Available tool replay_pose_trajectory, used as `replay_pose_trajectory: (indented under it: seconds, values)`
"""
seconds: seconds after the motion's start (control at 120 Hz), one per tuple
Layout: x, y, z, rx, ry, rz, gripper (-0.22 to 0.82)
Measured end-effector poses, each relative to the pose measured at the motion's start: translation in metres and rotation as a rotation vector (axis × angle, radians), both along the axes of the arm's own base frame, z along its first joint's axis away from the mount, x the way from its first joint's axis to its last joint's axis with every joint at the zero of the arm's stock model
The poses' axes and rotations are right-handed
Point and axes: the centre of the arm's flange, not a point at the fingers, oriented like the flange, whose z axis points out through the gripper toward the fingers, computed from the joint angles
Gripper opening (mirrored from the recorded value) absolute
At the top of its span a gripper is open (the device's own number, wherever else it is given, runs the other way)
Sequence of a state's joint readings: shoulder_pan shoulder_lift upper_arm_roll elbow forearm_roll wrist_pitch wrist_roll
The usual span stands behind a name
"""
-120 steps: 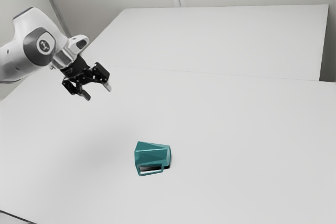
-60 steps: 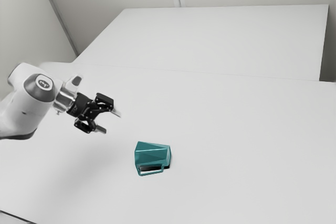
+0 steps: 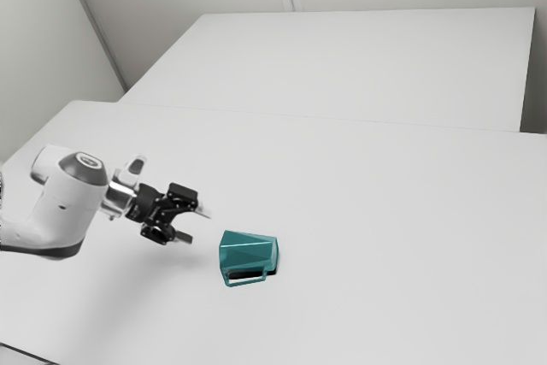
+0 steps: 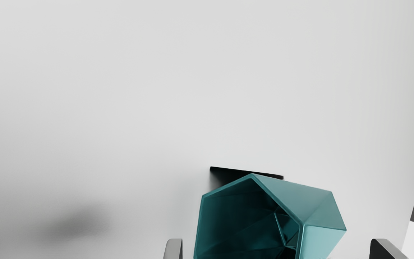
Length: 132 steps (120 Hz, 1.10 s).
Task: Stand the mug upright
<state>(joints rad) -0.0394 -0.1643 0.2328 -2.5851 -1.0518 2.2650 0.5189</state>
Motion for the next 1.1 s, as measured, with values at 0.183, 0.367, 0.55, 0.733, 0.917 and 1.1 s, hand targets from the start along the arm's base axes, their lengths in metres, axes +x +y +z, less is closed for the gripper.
replay_pose_trajectory:
  seconds: [0.183, 0.367, 0.55, 0.733, 0.917, 1.1]
  values:
    - [0.002, -0.013, -0.015, -0.015, -0.038, -0.048, 0.56]
    - [0.005, -0.033, -0.015, -0.017, -0.094, -0.109, 0.55]
    - [0.007, -0.046, -0.019, -0.017, -0.132, -0.136, 0.55]
    - [0.007, -0.055, -0.028, -0.018, -0.151, -0.155, 0.55]
    - [0.007, -0.069, -0.035, -0.018, -0.162, -0.184, 0.52]
    - [0.009, -0.080, -0.042, -0.012, -0.170, -0.199, 0.45]
